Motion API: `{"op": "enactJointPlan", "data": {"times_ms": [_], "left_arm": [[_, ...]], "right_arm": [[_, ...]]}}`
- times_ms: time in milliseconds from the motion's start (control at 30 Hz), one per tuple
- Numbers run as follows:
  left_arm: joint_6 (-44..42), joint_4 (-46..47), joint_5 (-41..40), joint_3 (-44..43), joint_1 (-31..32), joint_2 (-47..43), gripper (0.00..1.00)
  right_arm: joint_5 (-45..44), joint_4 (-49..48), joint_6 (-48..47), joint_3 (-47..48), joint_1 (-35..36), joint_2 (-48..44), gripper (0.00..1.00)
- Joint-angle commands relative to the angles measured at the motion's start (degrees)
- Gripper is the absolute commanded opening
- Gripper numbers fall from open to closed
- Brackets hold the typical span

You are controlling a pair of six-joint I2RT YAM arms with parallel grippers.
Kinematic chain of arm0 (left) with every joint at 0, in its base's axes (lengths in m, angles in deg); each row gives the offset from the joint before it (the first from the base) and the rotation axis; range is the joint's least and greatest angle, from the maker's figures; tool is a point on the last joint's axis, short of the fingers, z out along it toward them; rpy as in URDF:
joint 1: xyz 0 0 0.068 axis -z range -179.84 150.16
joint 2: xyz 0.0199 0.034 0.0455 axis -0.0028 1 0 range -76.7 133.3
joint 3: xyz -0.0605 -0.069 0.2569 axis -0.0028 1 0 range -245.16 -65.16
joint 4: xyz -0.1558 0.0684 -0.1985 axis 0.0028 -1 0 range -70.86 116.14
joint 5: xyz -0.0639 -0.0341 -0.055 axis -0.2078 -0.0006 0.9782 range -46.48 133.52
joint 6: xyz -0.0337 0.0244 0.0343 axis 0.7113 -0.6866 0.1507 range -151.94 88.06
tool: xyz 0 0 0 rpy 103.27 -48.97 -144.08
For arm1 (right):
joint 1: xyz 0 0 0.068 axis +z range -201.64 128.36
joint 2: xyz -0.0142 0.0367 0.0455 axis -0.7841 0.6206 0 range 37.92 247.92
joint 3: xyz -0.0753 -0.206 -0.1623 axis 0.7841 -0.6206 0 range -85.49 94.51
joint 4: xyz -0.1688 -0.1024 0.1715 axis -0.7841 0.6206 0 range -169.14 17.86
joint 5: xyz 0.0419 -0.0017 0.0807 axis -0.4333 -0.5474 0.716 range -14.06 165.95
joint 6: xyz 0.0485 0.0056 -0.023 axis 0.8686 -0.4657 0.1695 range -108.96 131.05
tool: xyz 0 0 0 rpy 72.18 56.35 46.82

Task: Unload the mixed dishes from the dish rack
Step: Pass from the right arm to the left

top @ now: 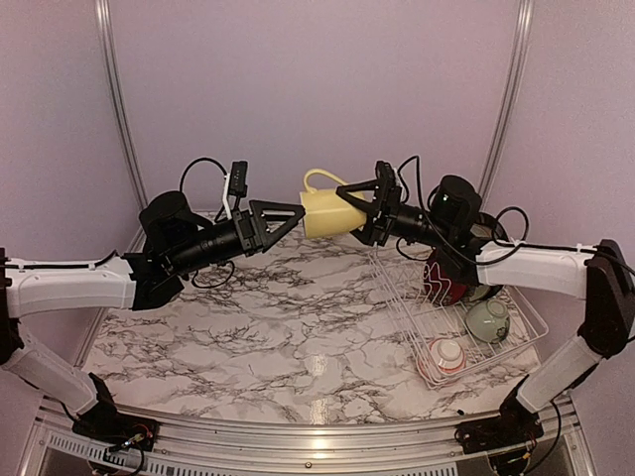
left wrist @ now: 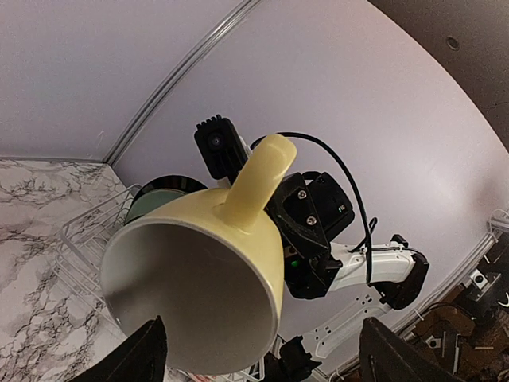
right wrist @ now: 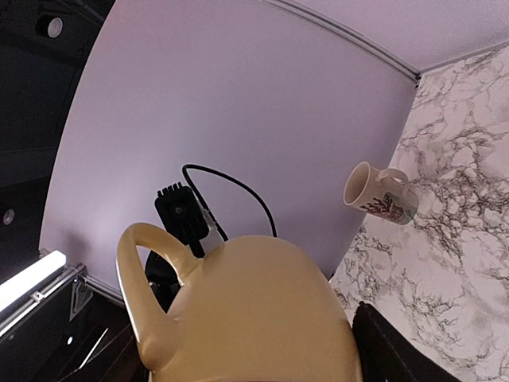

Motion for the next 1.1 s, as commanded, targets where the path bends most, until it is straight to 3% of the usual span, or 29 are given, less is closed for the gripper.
{"op": "enactJointPlan", "data": {"times_ms": [0, 133, 267, 400, 700, 867, 967, 1067], "left_arm": [[-0.3, 3.9, 0.8, -1.9, 1.0, 0.9, 0.84], [-0.9, 2.5, 0.8, -2.5, 1.2, 0.5, 0.73], [-3.3, -4.9, -1.4, -4.3, 1.4, -0.1, 0.58], [-4.0, -9.4, -3.8, -5.0, 1.4, 0.0, 0.51], [-1.6, -8.0, -3.6, -5.4, 1.5, 0.5, 0.41], [-2.2, -9.5, -4.5, -5.4, 1.4, 0.1, 0.18], [-2.3, -10.5, -5.6, -5.4, 1.4, -0.2, 0.01], [-2.7, -11.3, -7.1, -5.0, 1.4, -1.0, 0.0]], "right_arm": [[0.2, -9.2, 5.1, 4.5, 1.6, 2.1, 0.0], [1.4, -8.9, 5.6, 5.8, 2.4, 4.1, 0.0], [1.7, -8.7, 5.5, 5.7, 2.6, 5.1, 0.0], [1.7, -9.9, 5.8, 5.9, 3.1, 6.2, 0.0], [2.0, -13.2, 7.7, 6.5, 4.4, 8.3, 0.0], [1.6, -14.7, 8.5, 5.9, 4.6, 9.0, 0.0], [1.7, -15.1, 8.6, 5.8, 4.8, 9.3, 0.05], [1.9, -15.7, 8.4, 5.4, 4.9, 9.6, 0.18]]}}
